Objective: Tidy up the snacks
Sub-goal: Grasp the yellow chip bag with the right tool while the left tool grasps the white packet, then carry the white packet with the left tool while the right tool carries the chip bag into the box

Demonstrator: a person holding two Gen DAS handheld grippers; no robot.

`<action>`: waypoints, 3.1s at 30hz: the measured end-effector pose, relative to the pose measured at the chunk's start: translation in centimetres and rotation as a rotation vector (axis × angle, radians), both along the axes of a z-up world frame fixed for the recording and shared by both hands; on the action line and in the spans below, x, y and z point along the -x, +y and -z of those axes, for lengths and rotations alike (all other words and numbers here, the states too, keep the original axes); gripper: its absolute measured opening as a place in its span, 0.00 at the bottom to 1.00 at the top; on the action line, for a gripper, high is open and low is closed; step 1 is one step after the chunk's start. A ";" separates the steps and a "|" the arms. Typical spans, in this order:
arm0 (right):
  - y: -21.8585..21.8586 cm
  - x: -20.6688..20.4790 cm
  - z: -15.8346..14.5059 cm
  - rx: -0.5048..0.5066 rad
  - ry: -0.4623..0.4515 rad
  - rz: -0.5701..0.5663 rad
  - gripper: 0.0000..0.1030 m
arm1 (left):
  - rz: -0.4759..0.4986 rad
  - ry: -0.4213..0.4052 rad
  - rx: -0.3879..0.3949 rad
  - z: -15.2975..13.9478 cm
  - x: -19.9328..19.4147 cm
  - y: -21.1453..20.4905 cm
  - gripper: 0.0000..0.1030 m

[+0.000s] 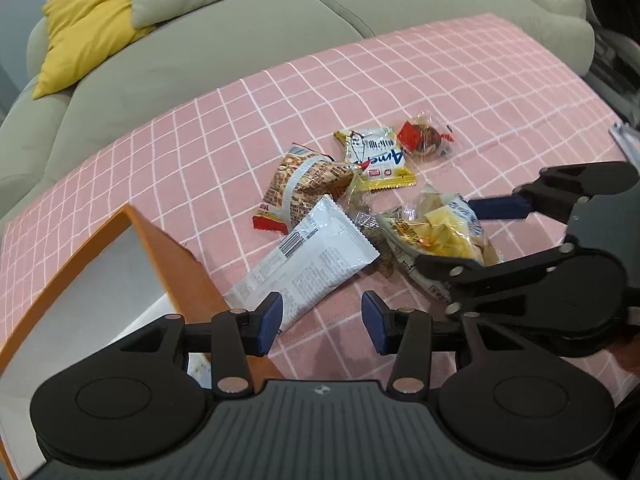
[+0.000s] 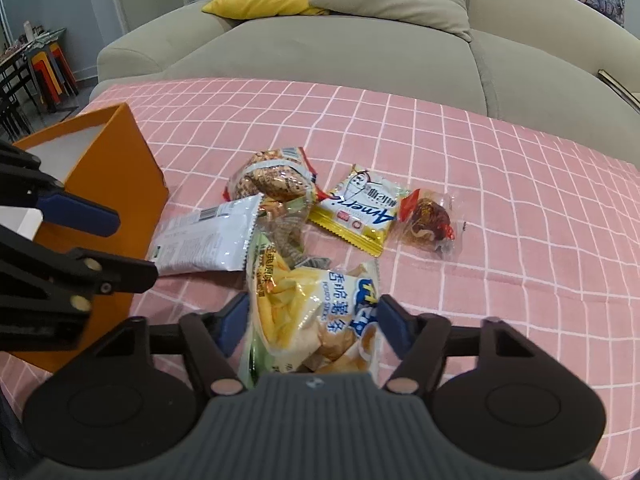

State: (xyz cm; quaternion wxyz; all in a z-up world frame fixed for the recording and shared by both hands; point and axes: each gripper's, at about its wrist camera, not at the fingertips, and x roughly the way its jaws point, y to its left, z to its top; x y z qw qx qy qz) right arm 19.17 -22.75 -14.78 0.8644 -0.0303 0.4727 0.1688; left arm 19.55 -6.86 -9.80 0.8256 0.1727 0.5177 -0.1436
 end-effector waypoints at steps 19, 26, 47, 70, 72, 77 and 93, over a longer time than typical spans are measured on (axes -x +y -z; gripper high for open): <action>-2.9 0.8 -0.3 0.035 0.043 -0.010 0.33 | 0.118 0.010 -0.342 5.9 -3.2 -4.0 0.65; -2.6 0.8 -0.4 0.035 0.048 -0.007 0.34 | 0.151 0.003 -0.378 6.9 -3.4 -4.6 0.52; -2.0 1.3 -0.6 0.029 0.063 -0.004 0.34 | -0.121 -0.103 -0.075 0.9 0.0 1.0 0.09; 0.1 6.4 -8.4 -0.044 -0.097 -0.061 0.34 | -0.199 -0.224 0.301 -9.1 9.1 2.7 0.08; 0.5 7.1 -9.4 -0.056 -0.122 -0.074 0.34 | -0.194 -0.249 0.314 -10.2 9.9 2.9 0.08; 2.2 8.4 -11.9 -0.076 -0.181 -0.131 0.34 | -0.191 -0.285 0.310 -12.0 11.2 3.8 0.08; 11.8 10.3 -16.6 -0.055 -0.340 -0.437 0.33 | -0.306 -0.334 0.164 -13.7 12.1 11.8 0.08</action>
